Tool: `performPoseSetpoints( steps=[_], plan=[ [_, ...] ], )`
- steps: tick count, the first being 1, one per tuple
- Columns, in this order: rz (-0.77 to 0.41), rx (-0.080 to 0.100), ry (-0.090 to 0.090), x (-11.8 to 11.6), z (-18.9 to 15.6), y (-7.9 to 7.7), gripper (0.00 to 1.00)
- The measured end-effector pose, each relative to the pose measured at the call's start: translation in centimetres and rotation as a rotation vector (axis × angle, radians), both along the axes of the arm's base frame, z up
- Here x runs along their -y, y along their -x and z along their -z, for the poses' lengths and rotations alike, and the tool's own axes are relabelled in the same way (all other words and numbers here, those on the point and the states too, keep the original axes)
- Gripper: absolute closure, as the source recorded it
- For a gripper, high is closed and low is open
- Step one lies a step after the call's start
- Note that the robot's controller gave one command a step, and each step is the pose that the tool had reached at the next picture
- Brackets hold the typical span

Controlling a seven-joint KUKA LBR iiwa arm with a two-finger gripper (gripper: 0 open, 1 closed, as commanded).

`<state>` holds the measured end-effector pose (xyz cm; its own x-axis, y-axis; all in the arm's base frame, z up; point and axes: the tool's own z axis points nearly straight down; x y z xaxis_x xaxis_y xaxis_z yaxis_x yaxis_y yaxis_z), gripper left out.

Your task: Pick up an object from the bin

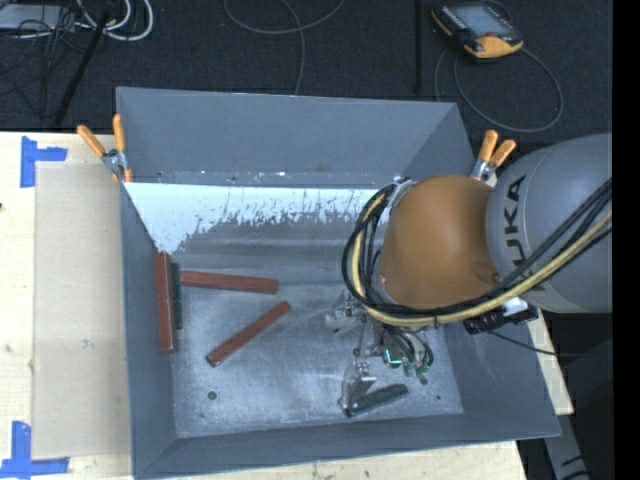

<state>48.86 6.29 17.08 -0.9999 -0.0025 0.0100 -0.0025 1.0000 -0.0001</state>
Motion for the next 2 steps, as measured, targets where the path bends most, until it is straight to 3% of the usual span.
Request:
performPoseSetpoints(
  steps=[1,2],
  plan=[
    [0.002,0.007,-0.001,0.0,-0.4,-0.2,0.0],
    [-0.069,0.014,-0.001,5.0,5.7,-1.1,0.0]
  ],
)
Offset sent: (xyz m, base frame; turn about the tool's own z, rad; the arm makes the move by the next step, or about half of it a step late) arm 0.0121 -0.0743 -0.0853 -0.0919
